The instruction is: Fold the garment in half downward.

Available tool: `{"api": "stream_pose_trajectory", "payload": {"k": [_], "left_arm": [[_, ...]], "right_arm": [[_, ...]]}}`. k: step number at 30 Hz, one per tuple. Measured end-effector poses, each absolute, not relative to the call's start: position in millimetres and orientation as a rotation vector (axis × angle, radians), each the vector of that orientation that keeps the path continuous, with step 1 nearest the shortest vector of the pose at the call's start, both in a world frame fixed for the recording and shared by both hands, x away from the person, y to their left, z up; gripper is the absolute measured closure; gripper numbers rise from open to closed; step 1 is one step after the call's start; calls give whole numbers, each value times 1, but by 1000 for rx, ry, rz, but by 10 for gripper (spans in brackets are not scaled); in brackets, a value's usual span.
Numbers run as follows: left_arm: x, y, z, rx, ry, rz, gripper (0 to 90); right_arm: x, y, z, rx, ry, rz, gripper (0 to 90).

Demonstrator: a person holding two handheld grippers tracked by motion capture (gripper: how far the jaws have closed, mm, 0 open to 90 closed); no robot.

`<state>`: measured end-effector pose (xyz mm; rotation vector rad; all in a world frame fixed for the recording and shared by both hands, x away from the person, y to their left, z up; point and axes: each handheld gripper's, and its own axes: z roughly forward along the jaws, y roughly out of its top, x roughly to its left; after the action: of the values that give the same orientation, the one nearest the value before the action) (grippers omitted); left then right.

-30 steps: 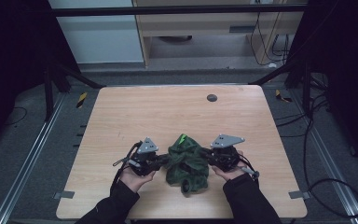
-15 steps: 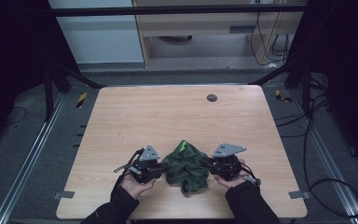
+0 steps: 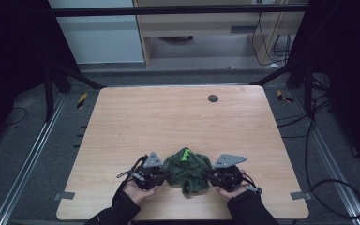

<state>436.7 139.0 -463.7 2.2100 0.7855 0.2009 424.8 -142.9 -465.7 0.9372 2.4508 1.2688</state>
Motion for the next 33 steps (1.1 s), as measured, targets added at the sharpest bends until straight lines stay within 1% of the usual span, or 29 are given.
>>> {"api": "stream_pose_trajectory", "payload": {"k": [25,33], "left_arm": [[430,140,-475,2271,781,181,837],[429,140,-476,2272,784,180,837]], "right_arm": [[412,-147,-482,951,2531,1256,814],[409,-149,-484,964,2533,1236,797]]}}
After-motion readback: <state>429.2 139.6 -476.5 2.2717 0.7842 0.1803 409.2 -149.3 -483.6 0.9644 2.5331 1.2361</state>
